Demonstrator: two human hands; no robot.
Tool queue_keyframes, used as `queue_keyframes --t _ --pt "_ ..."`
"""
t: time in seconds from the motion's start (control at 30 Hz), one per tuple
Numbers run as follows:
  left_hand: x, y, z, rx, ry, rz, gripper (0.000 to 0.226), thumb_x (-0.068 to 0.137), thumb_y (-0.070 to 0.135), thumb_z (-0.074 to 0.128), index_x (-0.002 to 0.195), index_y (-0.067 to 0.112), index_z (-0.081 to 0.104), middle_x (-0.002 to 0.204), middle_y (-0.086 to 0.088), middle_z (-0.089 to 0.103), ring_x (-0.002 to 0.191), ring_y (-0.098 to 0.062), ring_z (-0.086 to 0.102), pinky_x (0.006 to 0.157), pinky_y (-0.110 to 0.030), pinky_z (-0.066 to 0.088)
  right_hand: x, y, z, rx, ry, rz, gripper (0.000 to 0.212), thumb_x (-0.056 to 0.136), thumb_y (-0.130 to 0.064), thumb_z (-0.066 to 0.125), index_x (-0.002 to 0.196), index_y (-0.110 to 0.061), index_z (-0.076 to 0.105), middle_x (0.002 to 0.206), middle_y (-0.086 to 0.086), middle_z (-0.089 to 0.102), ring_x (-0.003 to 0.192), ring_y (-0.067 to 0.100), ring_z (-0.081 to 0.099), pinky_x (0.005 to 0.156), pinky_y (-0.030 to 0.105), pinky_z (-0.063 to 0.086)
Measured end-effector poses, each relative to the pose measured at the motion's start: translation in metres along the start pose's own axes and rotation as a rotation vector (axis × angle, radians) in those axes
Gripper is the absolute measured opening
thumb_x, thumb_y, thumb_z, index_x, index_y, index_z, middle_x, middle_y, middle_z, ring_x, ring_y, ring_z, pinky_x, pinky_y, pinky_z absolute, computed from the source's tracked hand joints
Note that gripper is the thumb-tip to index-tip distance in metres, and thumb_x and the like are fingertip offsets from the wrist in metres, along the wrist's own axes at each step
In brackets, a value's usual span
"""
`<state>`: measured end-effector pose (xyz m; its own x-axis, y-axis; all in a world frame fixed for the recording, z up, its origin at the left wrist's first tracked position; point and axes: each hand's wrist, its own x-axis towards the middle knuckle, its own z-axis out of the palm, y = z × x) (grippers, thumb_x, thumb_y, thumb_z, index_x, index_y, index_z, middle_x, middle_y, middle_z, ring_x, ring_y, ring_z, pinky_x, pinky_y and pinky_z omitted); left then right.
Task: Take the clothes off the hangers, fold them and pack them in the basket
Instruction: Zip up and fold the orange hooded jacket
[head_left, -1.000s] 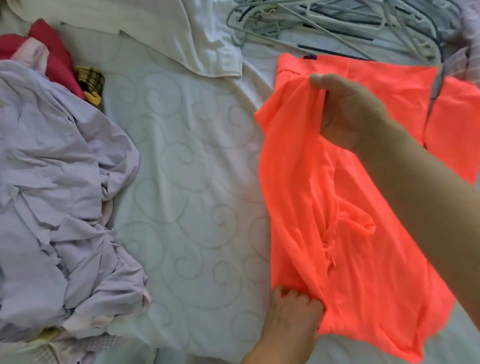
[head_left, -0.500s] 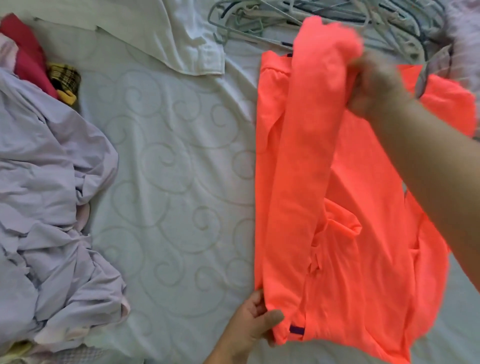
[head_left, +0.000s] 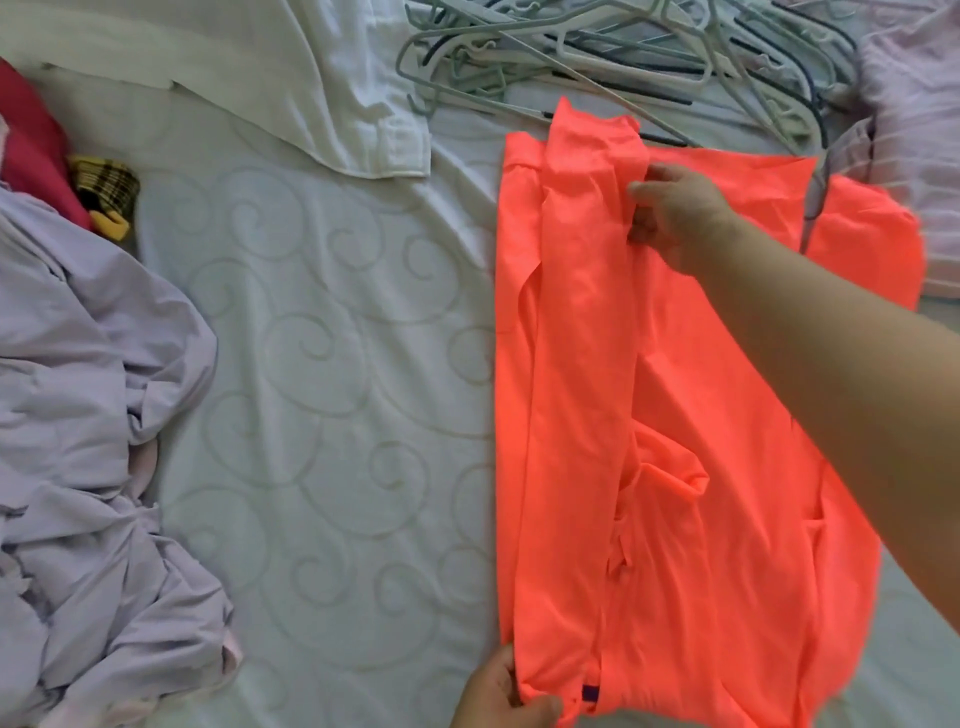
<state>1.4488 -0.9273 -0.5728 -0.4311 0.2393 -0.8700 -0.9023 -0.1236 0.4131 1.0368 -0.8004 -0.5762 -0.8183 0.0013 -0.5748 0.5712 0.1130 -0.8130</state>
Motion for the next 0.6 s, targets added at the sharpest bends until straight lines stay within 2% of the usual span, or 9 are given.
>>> queue_keyframes --t 0.07,0.13,0.17,0.23,0.3,0.37,0.43,0.5,0.6 --pt "0.000 0.003 -0.006 0.011 -0.044 -0.016 0.062 0.058 0.012 0.068 0.117 0.024 0.054 0.094 0.012 0.073 0.087 -0.006 0.068 0.073 -0.018 0.049 -0.008 0.011 -0.005 -0.032 0.066 -0.053 0.024 0.089 -0.001 0.046 0.106 -0.017 0.051 0.085 0.002 0.059 0.060 0.006 0.056 0.053 0.020 0.047" --pt "0.000 0.005 -0.013 0.007 -0.071 -0.048 0.071 0.050 0.018 0.073 0.119 0.016 0.057 0.111 0.003 0.068 0.087 -0.002 0.068 0.073 -0.015 0.048 -0.031 0.016 -0.007 -0.079 0.172 -0.198 0.035 0.088 -0.004 0.049 0.120 -0.015 0.043 0.106 0.003 0.054 0.086 0.006 0.055 0.076 0.017 0.047" --pt "-0.002 0.010 -0.014 -0.021 -0.090 -0.065 0.071 0.044 0.025 0.073 0.114 0.015 0.061 0.121 -0.001 0.061 0.085 0.002 0.067 0.074 -0.014 0.048 -0.047 0.021 -0.009 -0.055 0.185 -0.252 0.034 0.086 -0.006 0.050 0.119 -0.013 0.045 0.107 0.002 0.055 0.091 0.006 0.054 0.082 0.017 0.045" --pt "-0.006 0.023 -0.010 -0.054 -0.206 -0.103 0.073 0.045 0.030 0.075 0.114 0.020 0.053 0.135 -0.005 0.046 0.082 0.008 0.065 0.077 -0.013 0.048 -0.088 0.047 -0.016 0.148 0.118 -0.173 0.019 0.086 -0.007 0.049 0.103 -0.013 0.053 0.092 0.000 0.064 0.082 0.006 0.060 0.075 0.018 0.048" --pt "-0.006 0.023 -0.010 -0.074 -0.162 -0.095 0.095 0.031 0.030 0.087 0.116 0.012 0.048 0.121 -0.007 0.059 0.072 0.003 0.067 0.067 -0.013 0.050 -0.131 0.084 -0.020 0.360 0.008 0.084 0.016 0.094 -0.004 0.042 0.098 -0.012 0.055 0.084 0.004 0.069 0.071 0.008 0.066 0.064 0.018 0.053" --pt "0.000 0.024 -0.011 -0.025 0.027 -0.038 0.109 0.010 0.044 0.092 0.106 0.007 0.058 0.091 -0.005 0.073 0.066 -0.001 0.067 0.058 -0.013 0.049 -0.162 0.119 -0.031 0.444 -0.004 0.261 0.018 0.094 -0.001 0.041 0.106 -0.007 0.053 0.085 0.008 0.070 0.067 0.010 0.068 0.060 0.018 0.055" --pt "0.006 0.042 -0.008 0.149 0.287 0.075 0.095 0.014 0.065 0.081 0.092 0.017 0.059 0.077 -0.005 0.070 0.058 0.005 0.059 0.058 -0.009 0.046 -0.183 0.135 -0.048 0.581 0.027 0.268 0.025 0.084 -0.009 0.054 0.109 -0.006 0.052 0.083 0.008 0.072 0.068 0.013 0.069 0.060 0.020 0.056" --pt "0.016 0.082 -0.003 0.381 0.542 0.296 0.058 0.044 0.066 0.064 0.087 0.029 0.053 0.083 -0.005 0.064 0.068 0.007 0.057 0.063 -0.005 0.041 -0.197 0.138 -0.067 0.645 0.050 0.225 0.041 0.068 -0.024 0.062 0.105 -0.008 0.055 0.084 0.007 0.073 0.070 0.014 0.069 0.060 0.021 0.056" --pt "0.050 0.163 0.029 0.479 0.491 0.563 0.020 0.071 0.044 0.058 0.085 0.031 0.052 0.084 0.008 0.060 0.073 0.003 0.058 0.071 -0.012 0.044 -0.218 0.147 -0.103 0.660 0.164 0.170 0.048 0.060 -0.037 0.063 0.099 -0.010 0.059 0.083 0.006 0.073 0.069 0.012 0.069 0.057 0.019 0.054"
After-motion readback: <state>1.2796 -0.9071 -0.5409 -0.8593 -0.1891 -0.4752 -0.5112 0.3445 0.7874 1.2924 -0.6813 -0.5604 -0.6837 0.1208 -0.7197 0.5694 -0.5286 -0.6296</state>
